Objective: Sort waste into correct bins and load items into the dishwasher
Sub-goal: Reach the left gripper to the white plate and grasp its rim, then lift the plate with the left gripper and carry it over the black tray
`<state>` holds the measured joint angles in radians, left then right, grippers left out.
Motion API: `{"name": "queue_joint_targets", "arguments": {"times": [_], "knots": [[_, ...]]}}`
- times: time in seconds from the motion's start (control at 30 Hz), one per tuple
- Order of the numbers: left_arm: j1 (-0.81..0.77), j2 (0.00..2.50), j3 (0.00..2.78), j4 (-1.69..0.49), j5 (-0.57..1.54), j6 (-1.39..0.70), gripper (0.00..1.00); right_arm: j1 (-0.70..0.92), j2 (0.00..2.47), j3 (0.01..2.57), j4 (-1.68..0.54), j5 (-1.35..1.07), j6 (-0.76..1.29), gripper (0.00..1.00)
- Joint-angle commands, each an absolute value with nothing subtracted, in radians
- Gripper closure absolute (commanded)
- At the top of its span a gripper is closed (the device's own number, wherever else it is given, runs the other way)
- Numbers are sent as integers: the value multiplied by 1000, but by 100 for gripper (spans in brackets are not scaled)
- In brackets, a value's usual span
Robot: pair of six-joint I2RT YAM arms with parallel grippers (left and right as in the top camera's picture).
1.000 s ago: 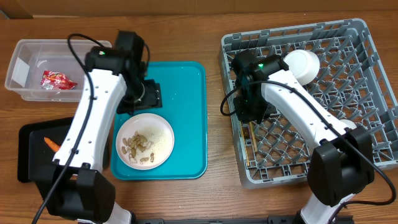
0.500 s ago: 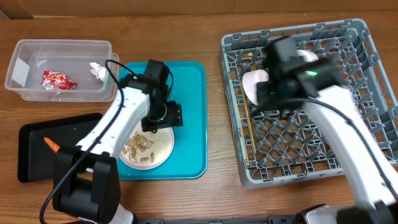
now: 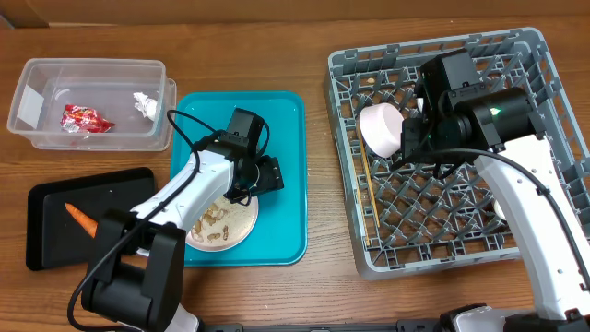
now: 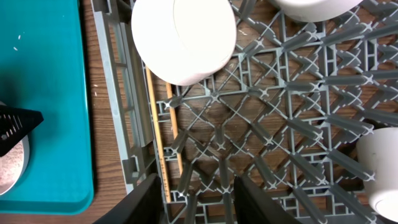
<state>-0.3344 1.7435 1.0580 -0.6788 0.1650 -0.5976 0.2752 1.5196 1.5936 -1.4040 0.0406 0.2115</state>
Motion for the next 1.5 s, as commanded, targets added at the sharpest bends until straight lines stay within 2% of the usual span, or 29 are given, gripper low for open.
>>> {"name": "queue_joint_targets", "arguments": {"times": [0.0, 0.1, 0.23, 0.4, 0.5, 0.73, 0.97, 1.47], "knots": [[-342, 1784, 1046, -667, 147, -614, 28, 273, 1520, 1604, -1401, 35, 213, 59], [-342, 1832, 1046, -669, 150, -614, 37, 273, 1520, 1603, -1400, 31, 213, 59], [-342, 1865, 1046, -667, 141, -607, 63, 273, 1520, 1603, -1401, 30, 213, 59], [-342, 1864, 1046, -665, 51, -605, 89, 273, 1520, 1603, -1401, 23, 213, 59], [-342, 1864, 1046, -661, 1, -586, 95, 273, 1521, 1603, -1401, 20, 213, 59], [-342, 1865, 1046, -647, -20, -556, 96, 273, 1521, 1603, -1405, 20, 213, 59], [-342, 1865, 1046, -651, -169, -516, 96, 273, 1520, 1603, -1420, 20, 213, 59], [-343, 1864, 1050, -796, -168, -448, 96, 273, 1520, 1603, -1424, 20, 213, 59]]}}
